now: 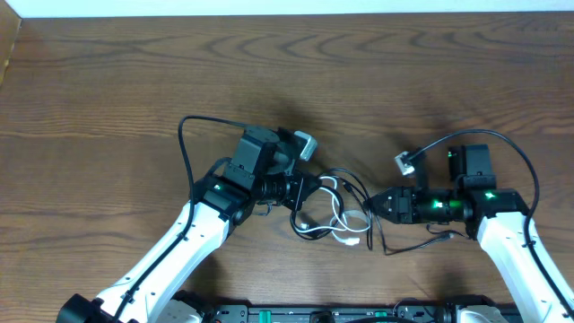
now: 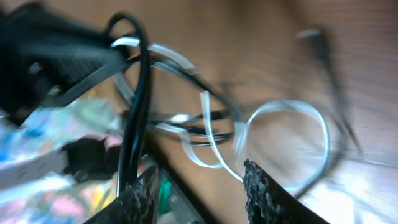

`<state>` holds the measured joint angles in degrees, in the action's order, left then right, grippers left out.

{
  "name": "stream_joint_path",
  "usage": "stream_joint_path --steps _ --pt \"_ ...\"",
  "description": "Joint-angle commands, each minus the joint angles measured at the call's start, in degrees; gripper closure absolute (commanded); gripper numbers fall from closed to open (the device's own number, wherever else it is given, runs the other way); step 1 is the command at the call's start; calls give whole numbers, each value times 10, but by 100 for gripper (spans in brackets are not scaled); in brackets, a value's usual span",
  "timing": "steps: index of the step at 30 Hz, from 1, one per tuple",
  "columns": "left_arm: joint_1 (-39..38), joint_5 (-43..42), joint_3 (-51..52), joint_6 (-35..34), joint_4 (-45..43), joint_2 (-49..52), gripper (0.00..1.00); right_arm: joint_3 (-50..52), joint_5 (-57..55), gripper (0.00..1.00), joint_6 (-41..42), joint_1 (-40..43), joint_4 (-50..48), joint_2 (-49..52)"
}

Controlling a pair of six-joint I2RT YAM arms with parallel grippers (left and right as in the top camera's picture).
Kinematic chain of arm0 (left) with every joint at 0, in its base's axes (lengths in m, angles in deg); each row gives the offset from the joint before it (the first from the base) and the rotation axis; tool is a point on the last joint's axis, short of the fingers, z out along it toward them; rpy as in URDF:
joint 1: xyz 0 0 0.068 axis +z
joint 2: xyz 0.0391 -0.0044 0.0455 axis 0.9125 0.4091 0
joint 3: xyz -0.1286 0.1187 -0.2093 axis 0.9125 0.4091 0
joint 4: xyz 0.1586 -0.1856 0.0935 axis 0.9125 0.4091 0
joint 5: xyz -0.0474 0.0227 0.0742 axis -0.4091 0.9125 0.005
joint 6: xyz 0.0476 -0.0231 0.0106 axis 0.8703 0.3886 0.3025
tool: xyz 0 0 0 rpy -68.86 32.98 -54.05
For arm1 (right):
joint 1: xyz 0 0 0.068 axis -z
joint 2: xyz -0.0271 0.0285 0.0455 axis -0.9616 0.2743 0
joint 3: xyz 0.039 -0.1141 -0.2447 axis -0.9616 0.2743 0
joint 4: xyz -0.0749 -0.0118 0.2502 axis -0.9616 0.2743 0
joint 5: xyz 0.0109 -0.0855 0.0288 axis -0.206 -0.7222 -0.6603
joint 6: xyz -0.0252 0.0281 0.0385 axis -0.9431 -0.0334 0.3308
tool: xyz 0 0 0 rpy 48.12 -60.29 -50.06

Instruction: Untangle cables

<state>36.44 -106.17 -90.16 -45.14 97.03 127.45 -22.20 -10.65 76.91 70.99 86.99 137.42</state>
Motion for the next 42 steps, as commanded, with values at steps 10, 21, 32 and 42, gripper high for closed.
stream_joint_path --steps 10,21,32,42 --pt "1 34 -3 -9 5 -1 93 -1 -276 51 62 13 28 -9" --pt "1 -181 -4 248 -19 -1 92 -176 -257 48 -28 13 165 -10" --pt "1 -166 -3 269 -9 0 92 -175 -12 36 -217 -1 228 -10" --pt "1 -294 -3 312 -10 3 92 -128 -19 27 -216 -58 191 -9"
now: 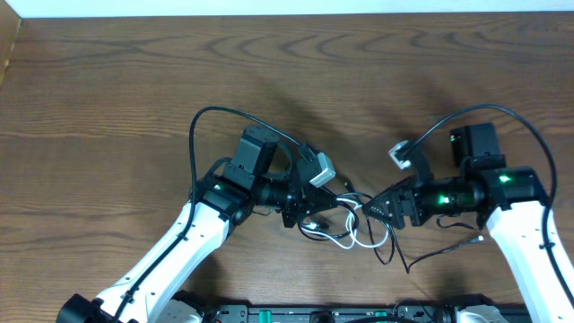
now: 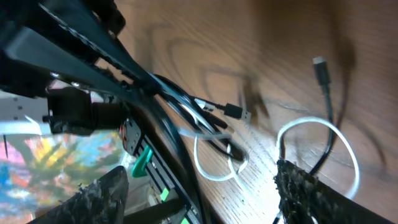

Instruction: Untangle cables

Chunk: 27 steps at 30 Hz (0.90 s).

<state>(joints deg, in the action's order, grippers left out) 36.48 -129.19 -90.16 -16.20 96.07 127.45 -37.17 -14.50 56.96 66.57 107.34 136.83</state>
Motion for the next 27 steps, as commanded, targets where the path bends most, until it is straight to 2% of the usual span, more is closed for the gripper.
stream_joint_path --steps 1,9,14,16,20,27 --pt "0 -70 -3 22 -1 3 93 28 20 27 -16 -17 -19 -3" --pt "-18 -73 -3 22 0 3 93 63 20 28 31 -20 -94 -3" --pt "-42 -73 -3 22 -1 3 92 66 24 24 31 -32 -106 -3" --pt "-46 -73 -3 22 -1 3 93 66 17 32 28 -43 -112 -3" --pt "-46 -73 -3 19 -1 3 93 66 -17 54 28 -52 -120 -3" --pt "-46 -73 -3 4 0 3 92 66 -49 58 35 -52 -171 -3"
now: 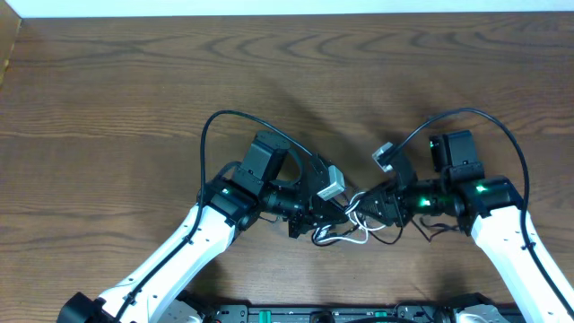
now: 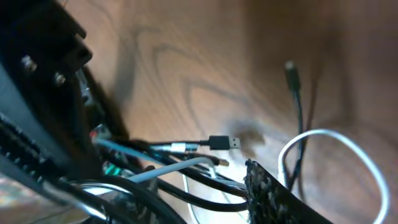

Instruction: Untangle cables

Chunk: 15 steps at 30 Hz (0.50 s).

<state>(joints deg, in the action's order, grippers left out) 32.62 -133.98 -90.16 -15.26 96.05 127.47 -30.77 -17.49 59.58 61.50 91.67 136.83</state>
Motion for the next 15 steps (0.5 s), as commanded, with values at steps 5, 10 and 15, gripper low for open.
stream_joint_path --steps 5,10,15 --pt "-7 -25 -3 -23 0 2 92 2 -36 58 69 -1 -68 -3" --pt "-7 -25 -3 -25 0 2 92 2 -157 53 141 -1 -76 -3" --pt "-6 -20 -3 -28 0 2 92 0 -193 48 165 7 -70 -6"
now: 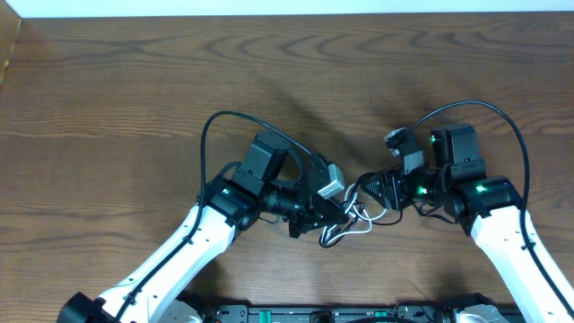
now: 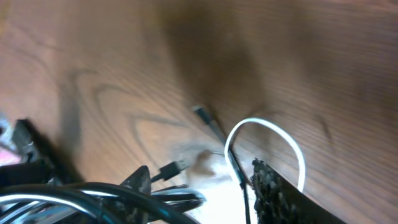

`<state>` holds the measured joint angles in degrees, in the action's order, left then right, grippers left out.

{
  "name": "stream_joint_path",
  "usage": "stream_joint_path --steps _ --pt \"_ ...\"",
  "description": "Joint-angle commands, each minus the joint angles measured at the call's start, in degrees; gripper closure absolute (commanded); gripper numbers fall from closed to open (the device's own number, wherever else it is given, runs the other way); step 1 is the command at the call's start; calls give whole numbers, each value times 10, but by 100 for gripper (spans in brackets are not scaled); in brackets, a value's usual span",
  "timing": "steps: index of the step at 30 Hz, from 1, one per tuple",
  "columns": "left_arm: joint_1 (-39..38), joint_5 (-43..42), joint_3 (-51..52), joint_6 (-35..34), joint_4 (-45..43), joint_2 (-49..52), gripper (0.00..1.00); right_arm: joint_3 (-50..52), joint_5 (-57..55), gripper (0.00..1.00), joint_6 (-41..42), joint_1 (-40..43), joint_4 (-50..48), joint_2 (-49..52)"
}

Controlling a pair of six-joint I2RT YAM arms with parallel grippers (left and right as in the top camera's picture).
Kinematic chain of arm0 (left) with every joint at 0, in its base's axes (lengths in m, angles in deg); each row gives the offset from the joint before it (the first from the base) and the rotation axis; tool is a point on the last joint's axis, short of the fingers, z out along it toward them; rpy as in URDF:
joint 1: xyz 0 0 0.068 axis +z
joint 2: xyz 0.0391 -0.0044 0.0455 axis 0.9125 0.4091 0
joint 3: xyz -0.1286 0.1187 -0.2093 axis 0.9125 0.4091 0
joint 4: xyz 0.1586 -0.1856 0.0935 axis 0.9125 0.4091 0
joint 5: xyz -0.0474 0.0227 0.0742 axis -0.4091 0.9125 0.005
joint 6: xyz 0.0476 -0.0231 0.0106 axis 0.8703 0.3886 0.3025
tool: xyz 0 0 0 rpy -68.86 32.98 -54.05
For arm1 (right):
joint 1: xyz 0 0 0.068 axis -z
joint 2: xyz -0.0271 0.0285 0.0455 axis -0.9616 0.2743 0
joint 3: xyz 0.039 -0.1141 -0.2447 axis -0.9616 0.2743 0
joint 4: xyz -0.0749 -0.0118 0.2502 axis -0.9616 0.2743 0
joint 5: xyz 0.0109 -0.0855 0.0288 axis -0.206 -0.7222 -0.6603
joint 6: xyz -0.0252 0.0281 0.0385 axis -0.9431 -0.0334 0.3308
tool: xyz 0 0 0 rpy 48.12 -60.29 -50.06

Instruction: Untangle cables

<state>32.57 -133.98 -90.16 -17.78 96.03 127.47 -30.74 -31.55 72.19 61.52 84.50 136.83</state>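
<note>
A knot of black and white cables (image 1: 348,218) sits between my two grippers near the table's front. My left gripper (image 1: 328,213) is at its left side and seems shut on the bundle; strands come out from between its fingers. My right gripper (image 1: 370,190) faces it from the right. In the right wrist view its fingers (image 2: 268,190) stand apart over the wood, with the dark cable bundle (image 2: 93,198) crossing the left finger. A white loop (image 2: 268,127) curves by the right finger, and a black USB plug (image 2: 176,167) points into the gap.
A second small plug (image 2: 203,114) lies on the wood beyond the loop. The brown wooden table (image 1: 126,81) stretches far and left of the arms. Each arm's own black lead arches above it, the right one (image 1: 489,109) and the left one (image 1: 215,126).
My right gripper has shifted a little away from the front edge and turned, staying close to the left gripper. The white loops are now bunched tighter under the grippers. The left arm has hardly moved.
At first the cables lay spread between the grippers, which were some way apart. Then the right arm stood farther right with its jaws wide and a black strand trailing toward it. After that both grippers were together at the knot, where they remain.
</note>
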Motion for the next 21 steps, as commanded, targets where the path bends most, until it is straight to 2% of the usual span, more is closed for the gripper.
stream_joint_path --steps 1,5,9,12,13,17,18,21 --pt "-5 -15 -3 -11 0 2 92 -5 -50 46 39 15 7 -9" --pt "3 27 -3 -51 0 2 92 -34 -50 40 37 48 52 -30" --pt "9 27 -3 -51 -1 2 93 -59 -49 18 42 81 107 -59" --pt "9 27 -3 -51 -4 2 93 -65 -24 9 63 107 151 -86" --pt "9 27 -3 -51 -5 2 92 -65 0 1 66 116 163 -92" --pt "9 27 -3 -51 -11 2 92 -65 125 1 88 155 194 -100" --pt "9 27 -3 -51 -11 2 93 -63 195 1 89 171 195 -99" --pt "9 27 -3 -46 -11 2 92 -53 309 2 120 185 194 -98"
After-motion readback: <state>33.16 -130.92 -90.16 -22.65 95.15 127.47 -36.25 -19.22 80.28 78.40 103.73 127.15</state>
